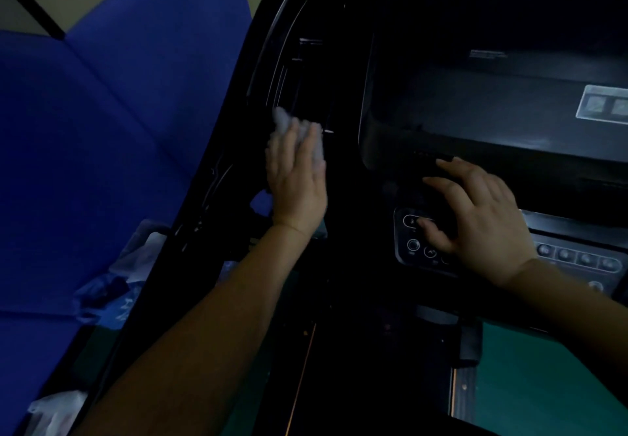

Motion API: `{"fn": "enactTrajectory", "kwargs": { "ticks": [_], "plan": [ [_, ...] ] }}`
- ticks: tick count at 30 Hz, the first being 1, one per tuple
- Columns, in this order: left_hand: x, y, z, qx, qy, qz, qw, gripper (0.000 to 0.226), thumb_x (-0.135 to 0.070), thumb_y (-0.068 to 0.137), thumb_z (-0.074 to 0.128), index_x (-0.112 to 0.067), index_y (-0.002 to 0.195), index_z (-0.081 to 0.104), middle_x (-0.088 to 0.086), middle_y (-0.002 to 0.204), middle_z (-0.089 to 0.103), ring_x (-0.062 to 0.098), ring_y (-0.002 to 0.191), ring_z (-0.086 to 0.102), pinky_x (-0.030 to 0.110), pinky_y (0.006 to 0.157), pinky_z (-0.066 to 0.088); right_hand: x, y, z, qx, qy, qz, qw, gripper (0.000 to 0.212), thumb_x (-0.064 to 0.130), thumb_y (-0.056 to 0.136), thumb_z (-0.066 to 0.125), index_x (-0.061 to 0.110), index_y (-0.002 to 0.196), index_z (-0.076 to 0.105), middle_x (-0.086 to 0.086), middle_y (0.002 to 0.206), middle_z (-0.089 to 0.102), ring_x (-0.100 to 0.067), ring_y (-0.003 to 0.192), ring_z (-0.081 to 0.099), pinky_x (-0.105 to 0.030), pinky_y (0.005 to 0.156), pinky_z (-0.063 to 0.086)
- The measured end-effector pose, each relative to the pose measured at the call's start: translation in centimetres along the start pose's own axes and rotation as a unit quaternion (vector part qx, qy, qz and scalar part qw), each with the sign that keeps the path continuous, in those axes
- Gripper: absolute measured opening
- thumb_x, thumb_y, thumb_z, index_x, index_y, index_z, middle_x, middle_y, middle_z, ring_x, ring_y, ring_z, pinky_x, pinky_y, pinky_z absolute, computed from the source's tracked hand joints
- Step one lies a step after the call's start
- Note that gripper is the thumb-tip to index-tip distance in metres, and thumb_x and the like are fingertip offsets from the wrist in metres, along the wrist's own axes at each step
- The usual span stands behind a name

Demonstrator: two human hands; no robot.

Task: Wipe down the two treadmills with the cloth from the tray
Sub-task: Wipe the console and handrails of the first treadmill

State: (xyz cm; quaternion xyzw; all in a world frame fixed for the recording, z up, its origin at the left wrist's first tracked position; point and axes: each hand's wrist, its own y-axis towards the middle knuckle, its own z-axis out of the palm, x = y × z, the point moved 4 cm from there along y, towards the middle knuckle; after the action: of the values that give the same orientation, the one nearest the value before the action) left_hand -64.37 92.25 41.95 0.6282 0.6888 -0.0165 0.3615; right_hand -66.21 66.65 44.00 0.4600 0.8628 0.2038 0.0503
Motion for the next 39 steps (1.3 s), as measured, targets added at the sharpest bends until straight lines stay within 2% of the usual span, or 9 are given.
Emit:
{"fn": "enactTrajectory", "kwargs": {
  "ticks": [3,6,14,18,21,27,32,36,39],
  "plan": [
    [-1.3,0.0,0.6,0.061,0.031,0.153,0.986,0.048,-0.024,0.095,0.041,-0.017,0.142,0.042,0.007,0.148,0.039,0.027,0.137,0.033,0.048,0.117,0.017,0.0,0.0,0.1,-0.001,-0.001,0.003,1.0,0.054,0.042,0.083,0.061,0.009,0.126,0.056,-0.014,0.138,0.048,-0.031,0.133,0.043,-0.045,0.103,0.037],
    [0.8,1.5,-0.8,0.093,0.093,0.206,0.97,0.049,-0.028,0.095,0.041,-0.019,0.143,0.04,0.005,0.147,0.04,0.024,0.135,0.035,0.041,0.117,0.011,0.0,0.0,0.1,-0.004,0.001,0.0,1.0,0.054,0.041,0.083,0.062,0.008,0.125,0.057,-0.014,0.138,0.049,-0.031,0.133,0.043,-0.044,0.104,0.037],
    [0.8,1.2,-1.5,-0.011,0.066,-0.028,0.997,0.048,-0.03,0.096,0.03,-0.018,0.142,0.039,0.007,0.149,0.035,0.026,0.139,0.028,0.05,0.115,0.02,0.0,-0.1,0.0,0.002,0.003,0.002,1.0,0.055,0.044,0.084,0.06,0.009,0.126,0.056,-0.014,0.139,0.048,-0.031,0.134,0.041,-0.044,0.106,0.035],
    [-2.2,-1.4,0.9,0.085,-0.011,0.089,0.992,0.051,-0.019,0.095,0.039,-0.014,0.145,0.036,0.008,0.154,0.027,0.03,0.143,0.021,0.048,0.118,0.016,-0.1,0.0,0.0,0.004,0.004,0.0,1.0,0.055,0.045,0.085,0.057,0.01,0.127,0.056,-0.015,0.139,0.048,-0.031,0.134,0.041,-0.043,0.107,0.034],
    [-0.2,-0.3,-0.5,0.109,0.079,0.15,0.98,0.053,-0.019,0.097,0.039,-0.016,0.148,0.029,0.008,0.156,0.025,0.026,0.144,0.02,0.049,0.118,0.015,-0.1,0.0,0.0,0.004,0.006,-0.002,1.0,0.055,0.045,0.084,0.058,0.01,0.127,0.056,-0.014,0.139,0.048,-0.031,0.134,0.041,-0.044,0.107,0.034],
    [3.7,1.4,-3.1,-0.016,0.129,-0.036,0.991,0.056,-0.01,0.096,0.043,-0.02,0.149,0.026,0.004,0.156,0.024,0.026,0.144,0.021,0.047,0.119,0.014,-0.1,0.0,0.0,-0.01,0.008,-0.008,1.0,0.053,0.043,0.084,0.06,0.009,0.124,0.058,-0.015,0.137,0.05,-0.031,0.133,0.043,-0.044,0.104,0.037],
    [0.4,-0.7,-0.4,0.049,0.066,0.099,0.992,0.06,0.003,0.093,0.05,-0.018,0.147,0.032,0.009,0.153,0.03,0.029,0.141,0.028,0.047,0.116,0.025,-0.1,0.0,0.1,-0.011,0.007,-0.011,1.0,0.053,0.043,0.084,0.059,0.008,0.125,0.057,-0.016,0.138,0.049,-0.032,0.132,0.043,-0.045,0.103,0.038],
    [1.9,1.2,-4.1,0.015,0.132,0.063,0.989,0.031,-0.054,0.097,0.041,-0.055,0.127,0.042,-0.014,0.152,0.031,-0.002,0.13,0.036,0.015,0.099,0.03,-0.2,-0.1,0.1,-0.016,0.006,-0.012,1.0,0.054,0.043,0.084,0.061,0.008,0.125,0.057,-0.015,0.138,0.049,-0.032,0.132,0.044,-0.044,0.103,0.038],
    [3.4,2.5,-8.1,-0.043,0.143,-0.025,0.988,0.034,-0.046,0.099,0.035,-0.034,0.122,0.057,0.004,0.141,0.048,0.0,0.114,0.048,0.009,0.089,0.036,-0.2,-0.1,0.0,-0.021,0.008,-0.014,1.0,0.053,0.043,0.084,0.06,0.008,0.125,0.057,-0.015,0.138,0.049,-0.032,0.131,0.044,-0.045,0.103,0.038]
  ]
}}
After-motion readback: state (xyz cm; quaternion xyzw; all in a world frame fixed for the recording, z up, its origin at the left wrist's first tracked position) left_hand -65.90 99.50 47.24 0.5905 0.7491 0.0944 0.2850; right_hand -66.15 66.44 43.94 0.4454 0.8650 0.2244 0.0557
